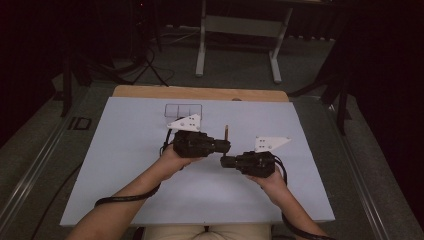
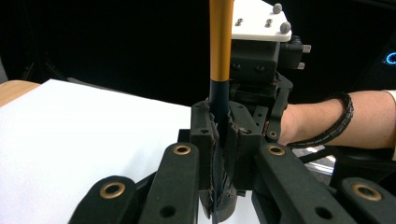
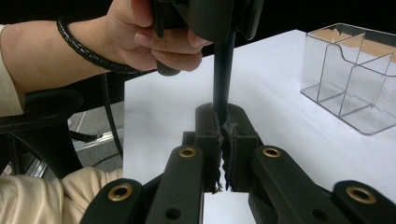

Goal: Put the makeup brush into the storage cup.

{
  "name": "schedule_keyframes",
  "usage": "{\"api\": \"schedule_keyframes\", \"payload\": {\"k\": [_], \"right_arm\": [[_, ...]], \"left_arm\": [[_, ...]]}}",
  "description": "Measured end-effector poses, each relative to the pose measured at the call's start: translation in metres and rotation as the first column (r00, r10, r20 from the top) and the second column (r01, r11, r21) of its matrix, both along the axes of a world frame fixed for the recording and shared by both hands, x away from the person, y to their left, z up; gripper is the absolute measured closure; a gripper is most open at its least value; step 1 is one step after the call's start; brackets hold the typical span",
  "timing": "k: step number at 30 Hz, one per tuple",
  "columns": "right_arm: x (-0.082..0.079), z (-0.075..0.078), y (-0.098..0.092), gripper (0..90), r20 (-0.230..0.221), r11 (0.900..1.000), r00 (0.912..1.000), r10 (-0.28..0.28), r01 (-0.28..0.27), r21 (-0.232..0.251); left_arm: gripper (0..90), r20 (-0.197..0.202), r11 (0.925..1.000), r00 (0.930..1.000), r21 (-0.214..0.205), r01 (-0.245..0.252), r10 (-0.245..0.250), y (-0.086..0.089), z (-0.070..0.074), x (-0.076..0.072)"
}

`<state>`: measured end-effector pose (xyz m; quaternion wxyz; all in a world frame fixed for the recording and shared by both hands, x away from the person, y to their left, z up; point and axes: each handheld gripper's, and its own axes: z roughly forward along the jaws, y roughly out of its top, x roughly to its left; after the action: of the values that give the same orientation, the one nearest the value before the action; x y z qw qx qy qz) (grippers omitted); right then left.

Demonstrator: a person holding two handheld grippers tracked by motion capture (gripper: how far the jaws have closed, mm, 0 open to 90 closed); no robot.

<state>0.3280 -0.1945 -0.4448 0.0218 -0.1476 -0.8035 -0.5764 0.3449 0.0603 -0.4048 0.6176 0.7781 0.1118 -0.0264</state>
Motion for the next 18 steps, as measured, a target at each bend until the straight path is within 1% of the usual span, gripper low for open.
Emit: {"api": "schedule_keyframes", "payload": {"k": [4,6,8,13,14,18], "right_arm": [[0.0,0.001,-0.001,85.9,-0.002,1.0,1.0,0.005,-0.005,-0.005],[0.0,0.002,-0.002,86.0,-0.008,1.0,1.0,0.005,-0.005,0.0],[0.0,0.002,-0.002,86.0,-0.004,1.0,1.0,0.006,-0.006,0.0],[0.0,0.003,-0.002,86.0,-0.007,0.9999,1.0,0.006,-0.006,0.009],[0.0,0.003,-0.002,86.0,-0.004,1.0,1.0,0.005,-0.005,0.006],[0.001,0.004,-0.003,86.0,-0.001,1.0,1.0,0.002,-0.002,0.009]], "left_arm": [[82.3,0.012,0.9999,0.9999,0.01,-0.008,0.008,0.0,0.002,0.0],[81.7,0.009,0.9999,0.9999,0.001,-0.01,0.01,0.001,0.002,0.001],[78.3,-0.003,0.9999,0.9999,-0.01,-0.013,0.013,0.002,0.003,0.002],[74.7,0.012,0.9992,0.9994,-0.021,-0.033,0.033,0.004,0.006,0.002],[74.7,0.013,0.999,0.9994,-0.029,-0.033,0.033,0.005,0.007,0.002],[74.6,0.017,0.998,0.9987,-0.04,-0.048,0.049,0.007,0.011,0.002]]}}
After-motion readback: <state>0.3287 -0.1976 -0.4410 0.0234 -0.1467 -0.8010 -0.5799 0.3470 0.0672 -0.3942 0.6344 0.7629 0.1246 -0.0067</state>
